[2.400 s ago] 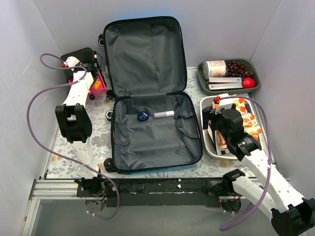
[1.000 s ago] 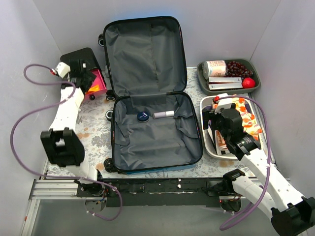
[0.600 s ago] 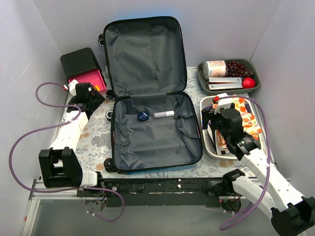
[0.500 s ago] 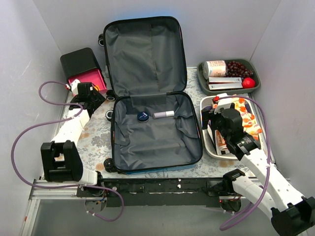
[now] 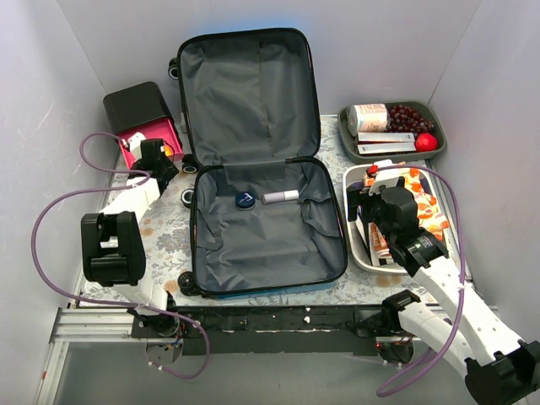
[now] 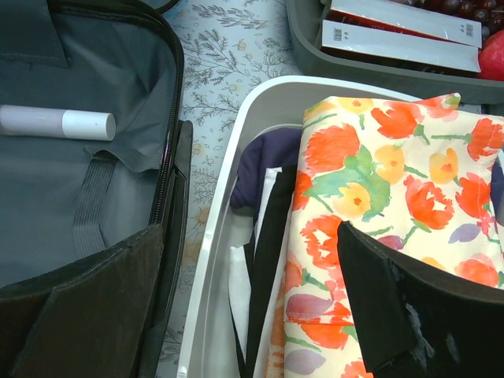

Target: Open, take out, and arrange the luggage

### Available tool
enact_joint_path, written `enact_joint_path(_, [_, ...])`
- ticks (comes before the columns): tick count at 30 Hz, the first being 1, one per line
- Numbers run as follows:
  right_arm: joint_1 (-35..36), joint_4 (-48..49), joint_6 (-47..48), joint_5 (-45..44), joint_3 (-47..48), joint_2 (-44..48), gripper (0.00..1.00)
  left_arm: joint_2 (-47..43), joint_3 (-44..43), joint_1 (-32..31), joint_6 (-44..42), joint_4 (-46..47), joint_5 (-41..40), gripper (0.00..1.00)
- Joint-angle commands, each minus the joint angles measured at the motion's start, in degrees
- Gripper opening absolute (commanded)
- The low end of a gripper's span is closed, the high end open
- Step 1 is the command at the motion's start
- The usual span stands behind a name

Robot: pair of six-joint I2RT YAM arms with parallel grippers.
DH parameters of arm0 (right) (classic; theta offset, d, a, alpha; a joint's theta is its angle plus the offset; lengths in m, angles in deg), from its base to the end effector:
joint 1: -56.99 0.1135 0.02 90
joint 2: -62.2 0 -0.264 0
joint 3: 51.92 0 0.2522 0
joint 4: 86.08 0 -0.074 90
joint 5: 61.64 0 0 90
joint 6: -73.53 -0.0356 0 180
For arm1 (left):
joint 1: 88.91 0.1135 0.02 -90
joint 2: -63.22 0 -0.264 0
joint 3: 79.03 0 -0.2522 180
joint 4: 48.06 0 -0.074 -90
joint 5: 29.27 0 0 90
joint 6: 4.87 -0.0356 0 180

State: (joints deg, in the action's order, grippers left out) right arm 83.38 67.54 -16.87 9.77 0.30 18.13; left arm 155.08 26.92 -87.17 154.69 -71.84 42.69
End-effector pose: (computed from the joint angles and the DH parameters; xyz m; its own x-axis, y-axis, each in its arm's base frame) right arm 0.1684 0.0709 0.2992 -0.2813 -0.1322 -0.9505 -0.1481 0.9846 -0.0931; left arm 0.3488 0.0216 0.2286 0.0123 -0.8910 -0.4538 -0.7126 0.3106 -0.6290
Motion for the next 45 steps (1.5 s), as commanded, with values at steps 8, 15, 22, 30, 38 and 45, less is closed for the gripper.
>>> enact_joint_path(8, [0.33, 2.78, 0.23, -2.85, -0.14, 1.45, 0.98, 6.32, -10.45, 1.78, -6.98, 7.30, -3.66, 0.39])
enact_joint_path(15, [0.33, 2.86, 2.16, -4.09, 0.21, 0.31, 0.98, 9.04, -14.41, 3.09, -7.25, 9.23, -4.99, 0.36])
enact_joint_path(22, [0.41, 2.43, 2.86, -5.32, 1.00, -2.06, 0.98, 15.54, -22.32, 3.97, -5.84, 8.89, -5.60, 0.40])
enact_joint_path(30, [0.33, 1.46, 3.39, -6.28, 2.67, -3.91, 0.98, 20.12, -26.89, 4.68, -2.50, 8.70, -7.00, 0.58])
enact_joint_path(38, [0.33, 1.46, 3.74, -6.37, 2.94, -3.56, 0.98, 15.82, -19.99, 4.85, -1.44, 10.36, -2.97, 0.61])
enact_joint_path(45, [0.33, 2.69, 3.48, -4.27, 2.41, -3.39, 0.98, 9.13, -7.83, 4.85, -6.27, 18.89, 2.23, 0.60])
